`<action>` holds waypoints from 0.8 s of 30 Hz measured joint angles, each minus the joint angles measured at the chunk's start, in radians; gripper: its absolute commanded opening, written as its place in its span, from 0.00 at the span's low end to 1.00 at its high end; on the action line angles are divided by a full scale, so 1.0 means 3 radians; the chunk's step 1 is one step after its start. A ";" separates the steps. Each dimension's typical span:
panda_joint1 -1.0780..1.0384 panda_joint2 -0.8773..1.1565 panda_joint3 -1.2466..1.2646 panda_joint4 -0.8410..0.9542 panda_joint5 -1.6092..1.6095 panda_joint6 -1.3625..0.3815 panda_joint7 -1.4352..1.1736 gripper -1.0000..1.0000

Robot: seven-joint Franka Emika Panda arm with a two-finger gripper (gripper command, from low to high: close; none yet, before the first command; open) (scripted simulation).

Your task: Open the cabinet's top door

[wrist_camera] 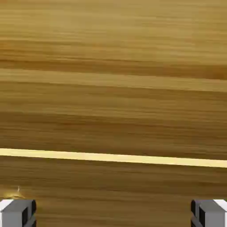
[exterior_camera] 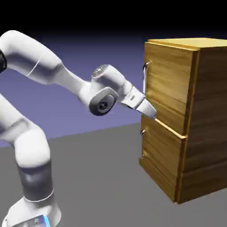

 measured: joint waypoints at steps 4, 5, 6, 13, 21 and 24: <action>-0.0161 -0.0109 0.0210 0.0064 0.0580 -0.0017 0.0240 0.50; -0.0202 -0.0136 0.0262 0.0081 0.0725 -0.0022 0.0301 0.50; -0.0242 -0.0164 0.0315 0.0097 0.0870 -0.0026 0.0361 0.50; -0.0524 -0.0355 0.0682 0.0210 0.1885 -0.0056 0.0781 0.50; -0.0847 -0.0573 0.1101 0.0338 0.3045 -0.0090 0.1262 0.50; -0.0968 -0.0655 0.1258 0.0387 0.3480 -0.0103 0.1443 0.50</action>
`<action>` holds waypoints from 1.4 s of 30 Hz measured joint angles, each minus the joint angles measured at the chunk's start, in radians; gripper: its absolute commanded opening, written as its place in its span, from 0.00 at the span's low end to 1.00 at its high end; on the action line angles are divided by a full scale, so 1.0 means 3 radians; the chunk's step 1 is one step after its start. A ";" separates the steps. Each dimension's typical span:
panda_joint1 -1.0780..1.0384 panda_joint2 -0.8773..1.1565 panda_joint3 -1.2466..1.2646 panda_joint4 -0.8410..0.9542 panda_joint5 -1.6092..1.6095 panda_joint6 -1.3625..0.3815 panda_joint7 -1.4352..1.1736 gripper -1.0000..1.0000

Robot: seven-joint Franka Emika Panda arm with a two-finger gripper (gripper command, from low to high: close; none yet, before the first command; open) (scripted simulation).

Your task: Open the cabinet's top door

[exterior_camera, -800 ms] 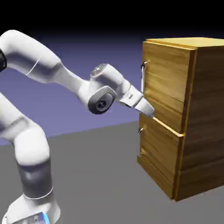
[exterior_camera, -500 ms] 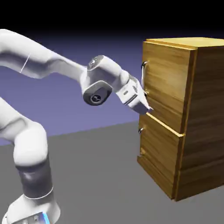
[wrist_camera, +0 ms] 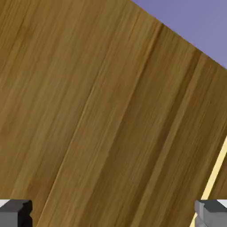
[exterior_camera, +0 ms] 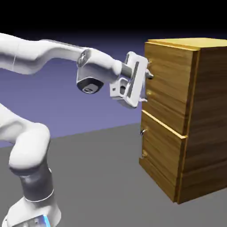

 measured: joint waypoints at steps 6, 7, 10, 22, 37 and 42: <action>-0.0242 -0.0164 0.0315 0.0097 0.0870 -0.0026 0.0361 0.50; -0.0282 -0.0191 0.0367 0.0113 0.1015 -0.0030 0.0421 0.50; -0.0403 -0.0273 0.0524 0.0161 0.1450 -0.0043 0.0601 0.50; -0.0887 -0.0601 0.1153 0.0355 0.3190 -0.0095 0.1323 0.50; -0.1492 -0.1010 0.1940 0.0596 0.5365 -0.0159 0.2224 0.50; -0.1715 -0.1028 0.2125 0.0717 0.5726 -0.0209 0.2358 0.50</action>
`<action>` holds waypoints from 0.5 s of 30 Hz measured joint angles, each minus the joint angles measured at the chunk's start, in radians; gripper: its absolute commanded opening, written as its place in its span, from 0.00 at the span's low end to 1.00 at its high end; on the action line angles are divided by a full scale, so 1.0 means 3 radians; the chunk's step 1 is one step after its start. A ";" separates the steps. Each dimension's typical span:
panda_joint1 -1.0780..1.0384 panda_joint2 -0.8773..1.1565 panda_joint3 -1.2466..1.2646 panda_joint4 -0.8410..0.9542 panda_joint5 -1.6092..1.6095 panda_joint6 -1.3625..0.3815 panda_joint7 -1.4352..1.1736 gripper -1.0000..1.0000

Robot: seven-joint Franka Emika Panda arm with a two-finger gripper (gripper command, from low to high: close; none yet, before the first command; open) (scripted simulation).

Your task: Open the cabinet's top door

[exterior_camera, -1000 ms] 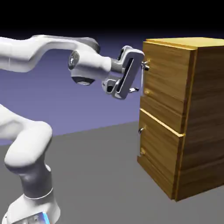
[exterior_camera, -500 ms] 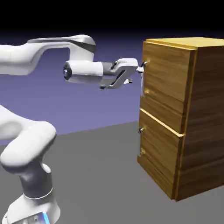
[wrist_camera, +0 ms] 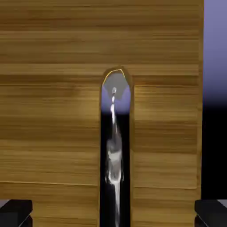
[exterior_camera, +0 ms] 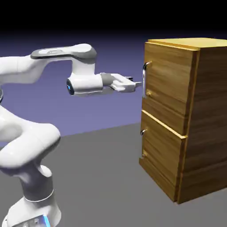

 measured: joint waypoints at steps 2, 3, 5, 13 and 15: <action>-0.0237 0.0088 0.0114 0.0154 0.0032 -0.0073 -0.0018 0.50; -0.0351 0.0130 0.0168 0.0228 0.0047 -0.0108 -0.0026 0.50; -0.0455 0.0169 0.0218 0.0296 0.0061 -0.0140 -0.0034 0.00; 0.0390 0.0385 -0.0458 -0.0287 -0.0283 -0.0583 -0.0303 0.00; 0.0632 0.0369 -0.0682 -0.0479 -0.0506 -0.0739 -0.0247 0.00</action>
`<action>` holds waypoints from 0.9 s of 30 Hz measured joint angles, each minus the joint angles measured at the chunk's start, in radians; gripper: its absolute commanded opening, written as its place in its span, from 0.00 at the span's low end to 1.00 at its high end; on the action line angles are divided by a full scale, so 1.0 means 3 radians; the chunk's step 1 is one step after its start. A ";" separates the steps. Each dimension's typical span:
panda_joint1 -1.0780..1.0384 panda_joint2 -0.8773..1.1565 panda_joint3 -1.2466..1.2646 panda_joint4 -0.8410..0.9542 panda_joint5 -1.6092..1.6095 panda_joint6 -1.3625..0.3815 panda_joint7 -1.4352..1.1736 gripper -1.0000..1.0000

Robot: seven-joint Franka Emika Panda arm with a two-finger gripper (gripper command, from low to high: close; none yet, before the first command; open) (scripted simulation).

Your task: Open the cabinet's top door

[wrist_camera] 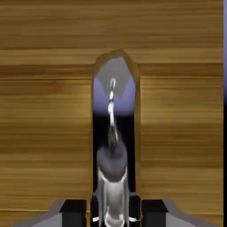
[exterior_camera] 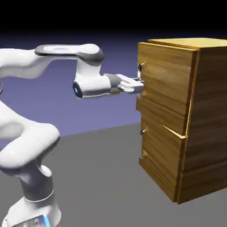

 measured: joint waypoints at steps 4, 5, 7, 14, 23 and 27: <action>0.0442 -0.0094 -0.0482 -0.0371 -0.0517 -0.0323 0.0149 0.00; 0.0535 -0.0127 -0.0603 -0.0456 -0.0655 -0.0404 0.0190 0.00; 0.0699 -0.0204 -0.0844 -0.0615 -0.0945 -0.0567 0.0276 0.00; 0.1008 -0.0486 -0.1659 -0.1036 -0.1948 -0.1156 0.0552 0.00; 0.0964 -0.0624 -0.2712 -0.1242 -0.3247 -0.2036 0.0741 0.00; 0.0885 -0.0517 -0.3195 -0.1195 -0.3811 -0.2482 0.0735 0.00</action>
